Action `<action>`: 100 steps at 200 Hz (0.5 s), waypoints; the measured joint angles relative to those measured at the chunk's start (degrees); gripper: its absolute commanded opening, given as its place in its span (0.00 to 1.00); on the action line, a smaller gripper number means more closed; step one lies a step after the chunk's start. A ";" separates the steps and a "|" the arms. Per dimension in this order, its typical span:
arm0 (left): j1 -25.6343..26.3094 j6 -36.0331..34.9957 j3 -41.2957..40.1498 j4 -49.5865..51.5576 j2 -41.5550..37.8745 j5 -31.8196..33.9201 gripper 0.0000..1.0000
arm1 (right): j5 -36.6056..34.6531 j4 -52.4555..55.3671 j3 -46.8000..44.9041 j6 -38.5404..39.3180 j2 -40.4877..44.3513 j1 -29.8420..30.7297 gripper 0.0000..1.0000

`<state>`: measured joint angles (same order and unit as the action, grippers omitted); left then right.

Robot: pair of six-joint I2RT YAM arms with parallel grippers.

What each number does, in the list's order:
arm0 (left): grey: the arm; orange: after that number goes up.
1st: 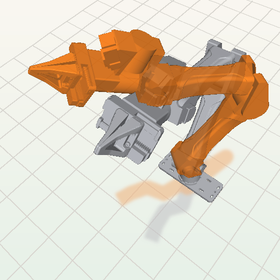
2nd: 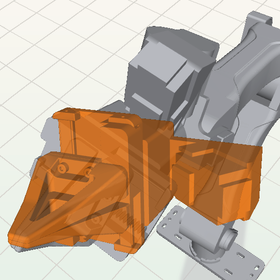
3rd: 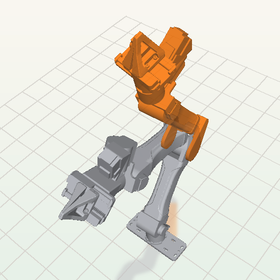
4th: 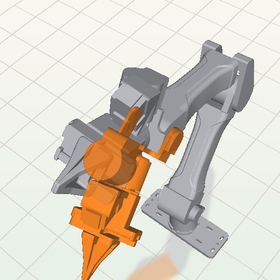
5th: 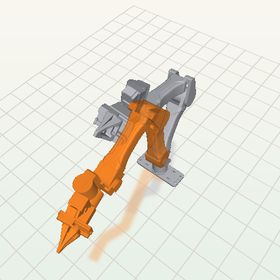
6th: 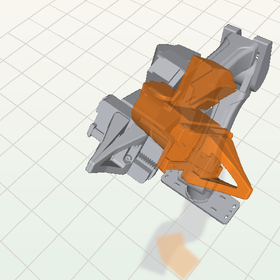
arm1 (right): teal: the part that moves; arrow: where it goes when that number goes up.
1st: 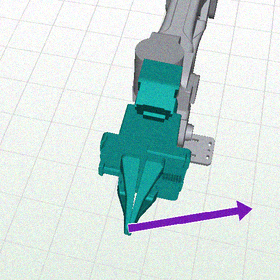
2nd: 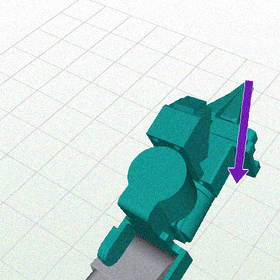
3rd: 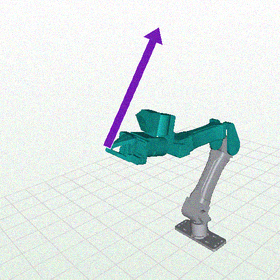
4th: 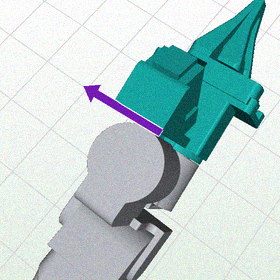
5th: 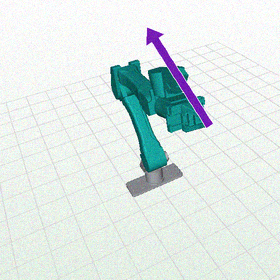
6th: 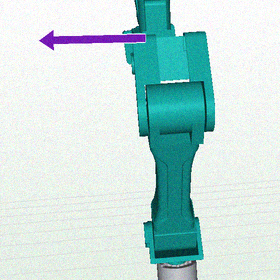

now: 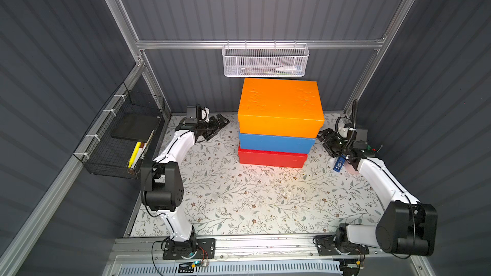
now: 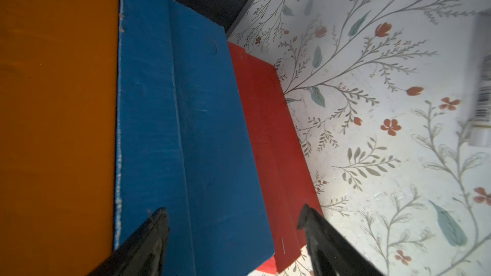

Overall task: Stack the shoeboxes
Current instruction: Adjust the shoebox.

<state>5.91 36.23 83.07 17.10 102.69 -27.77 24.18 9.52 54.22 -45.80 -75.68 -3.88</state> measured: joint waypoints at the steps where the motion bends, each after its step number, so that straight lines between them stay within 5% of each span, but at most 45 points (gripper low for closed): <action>1: 0.00 0.00 0.00 -0.02 0.04 -0.09 0.99 | -0.02 -0.02 0.00 0.00 -0.04 0.02 0.80; 100: 1.22 0.79 -3.74 -6.45 0.85 -4.96 0.99 | -0.94 -1.79 0.00 0.15 -2.10 1.16 0.79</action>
<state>7.14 37.01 79.33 10.66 103.55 -32.73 23.24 7.73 54.22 -45.65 -77.78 -2.72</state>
